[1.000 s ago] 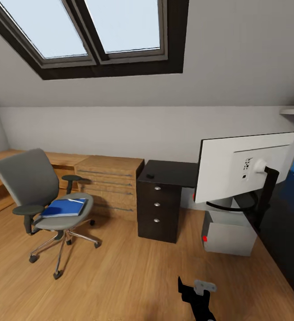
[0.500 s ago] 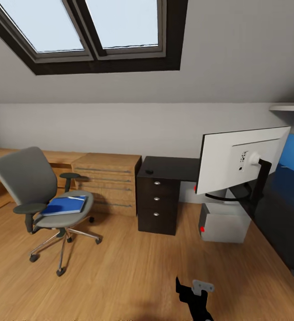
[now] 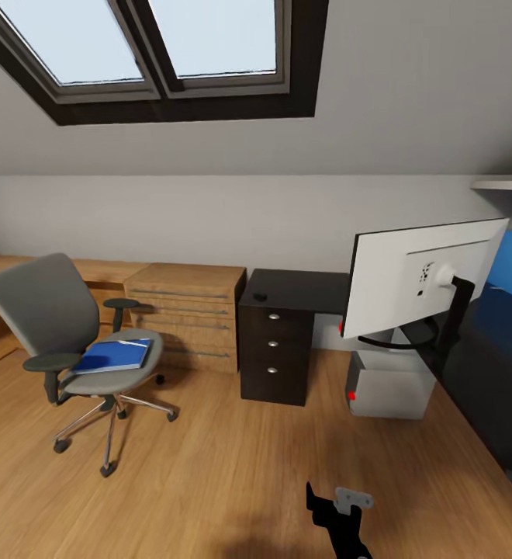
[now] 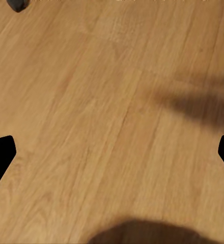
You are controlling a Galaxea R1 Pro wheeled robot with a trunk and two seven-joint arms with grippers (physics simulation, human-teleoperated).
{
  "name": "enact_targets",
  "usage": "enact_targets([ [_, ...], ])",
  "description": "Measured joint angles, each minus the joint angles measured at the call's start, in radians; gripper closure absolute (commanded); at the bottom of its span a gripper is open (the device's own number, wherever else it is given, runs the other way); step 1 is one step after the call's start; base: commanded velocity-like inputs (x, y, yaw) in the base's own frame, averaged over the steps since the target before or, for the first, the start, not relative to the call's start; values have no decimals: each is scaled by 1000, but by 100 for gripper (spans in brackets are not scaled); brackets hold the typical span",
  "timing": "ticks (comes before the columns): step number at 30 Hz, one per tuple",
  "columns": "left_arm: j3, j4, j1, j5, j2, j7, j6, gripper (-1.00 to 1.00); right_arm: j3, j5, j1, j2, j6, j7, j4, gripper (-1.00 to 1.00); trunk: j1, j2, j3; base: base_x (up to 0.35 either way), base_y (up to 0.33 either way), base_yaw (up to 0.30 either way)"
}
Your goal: In the bedroom, organize the workspace by keeping the computer under the desk, ensuring the monitor is on the desk, placing the keyboard on the desk next to the monitor, placing the mouse on the desk next to the keyboard, moving the folder from the swivel chair onto the desk next to the mouse, stacking the notebook on top of the folder with the pen on top of the notebook, and positioning the swivel chair next to the desk.
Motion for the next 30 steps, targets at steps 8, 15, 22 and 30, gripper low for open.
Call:
enact_targets([
  [8,-1,1,0,0,0,0,-1,-100,0,0,0,-1,0,0,0,-100,-31,56,20,0,0,15],
  [15,-2,3,0,0,-1,0,2,-100,0,-1,1,-2,0,0,0,-100,-58,105,42,0,0,2],
  [22,-2,12,0,0,-1,1,5,-100,0,-2,13,-4,1,-2,0,-100,-84,154,63,0,0,0],
  [30,-2,13,0,0,-1,0,6,-100,-1,-3,15,-5,2,-3,0,-100,-115,210,89,0,0,0],
])
